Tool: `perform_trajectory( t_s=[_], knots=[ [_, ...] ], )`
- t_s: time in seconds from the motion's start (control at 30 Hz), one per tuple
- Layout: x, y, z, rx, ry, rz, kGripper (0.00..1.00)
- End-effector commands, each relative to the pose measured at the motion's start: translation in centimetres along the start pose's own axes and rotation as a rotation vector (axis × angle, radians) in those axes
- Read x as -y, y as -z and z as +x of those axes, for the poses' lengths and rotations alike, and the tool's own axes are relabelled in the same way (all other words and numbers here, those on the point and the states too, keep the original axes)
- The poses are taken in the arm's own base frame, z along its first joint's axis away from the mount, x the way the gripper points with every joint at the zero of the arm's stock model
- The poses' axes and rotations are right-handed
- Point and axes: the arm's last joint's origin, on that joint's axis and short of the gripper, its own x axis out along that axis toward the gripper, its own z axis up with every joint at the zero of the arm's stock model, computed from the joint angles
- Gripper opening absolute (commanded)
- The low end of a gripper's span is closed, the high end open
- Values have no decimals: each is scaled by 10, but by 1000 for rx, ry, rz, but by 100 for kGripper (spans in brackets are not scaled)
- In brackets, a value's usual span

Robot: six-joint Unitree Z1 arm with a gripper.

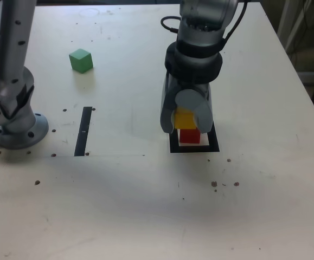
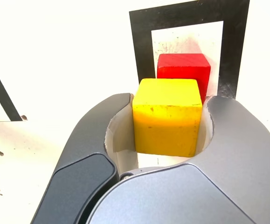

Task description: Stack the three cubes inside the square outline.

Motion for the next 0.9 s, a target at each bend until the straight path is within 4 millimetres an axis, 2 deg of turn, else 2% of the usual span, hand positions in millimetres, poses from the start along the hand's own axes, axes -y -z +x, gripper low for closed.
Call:
perform_trajectory(
  t_s=[0.0, 0.4, 0.53, 0.7, 0.87],
  knots=[
    [-1, -2, 2, 3, -1, -2, 0],
    [-1, -9, 3, 42, -10, -1, 5],
    [-1, -9, 3, 41, -13, -1, 11],
    [-2, -7, 4, 29, -18, -2, 23],
    [-3, -6, 4, 19, -23, -4, 26]
  ],
)
